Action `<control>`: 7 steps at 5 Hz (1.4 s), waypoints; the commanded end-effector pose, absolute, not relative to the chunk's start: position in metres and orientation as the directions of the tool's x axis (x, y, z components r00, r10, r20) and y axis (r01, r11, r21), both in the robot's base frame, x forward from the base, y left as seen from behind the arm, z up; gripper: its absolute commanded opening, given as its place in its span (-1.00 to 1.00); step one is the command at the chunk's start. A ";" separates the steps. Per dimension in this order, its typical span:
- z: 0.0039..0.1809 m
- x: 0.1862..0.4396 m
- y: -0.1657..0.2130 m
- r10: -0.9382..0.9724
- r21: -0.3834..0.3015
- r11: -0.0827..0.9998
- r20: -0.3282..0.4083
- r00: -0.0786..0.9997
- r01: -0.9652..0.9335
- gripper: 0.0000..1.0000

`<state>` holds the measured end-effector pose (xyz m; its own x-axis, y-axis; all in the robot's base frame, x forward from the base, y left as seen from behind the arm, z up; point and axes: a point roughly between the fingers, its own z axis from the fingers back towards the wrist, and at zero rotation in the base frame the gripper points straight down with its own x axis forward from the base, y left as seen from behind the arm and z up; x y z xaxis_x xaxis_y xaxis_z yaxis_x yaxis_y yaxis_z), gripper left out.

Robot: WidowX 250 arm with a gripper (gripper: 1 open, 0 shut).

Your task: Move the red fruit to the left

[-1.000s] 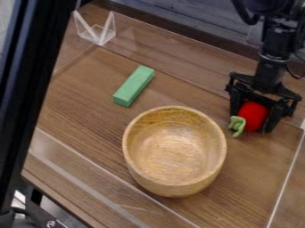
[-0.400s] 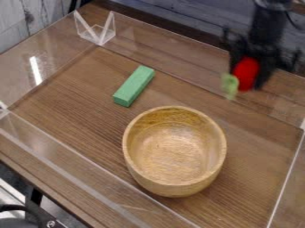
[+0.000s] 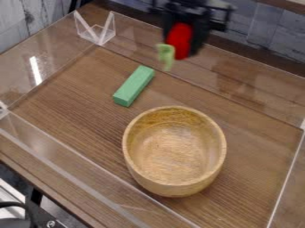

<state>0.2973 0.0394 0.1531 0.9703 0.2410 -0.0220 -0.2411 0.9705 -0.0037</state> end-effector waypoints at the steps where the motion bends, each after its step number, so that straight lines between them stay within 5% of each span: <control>1: 0.164 0.275 0.081 0.292 0.003 0.956 0.030 0.956 -0.292 -1.00; 3: 0.160 0.250 0.156 0.220 -0.002 0.975 0.005 0.975 -0.220 -1.00; 4: 0.143 0.242 0.185 0.215 -0.014 0.977 -0.021 0.976 -0.215 -1.00; 7: 0.092 0.245 0.183 0.193 -0.035 0.980 -0.074 0.978 -0.196 -1.00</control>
<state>0.2416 0.1809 0.0792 0.9738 0.1962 -0.1149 -0.2037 0.9773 -0.0576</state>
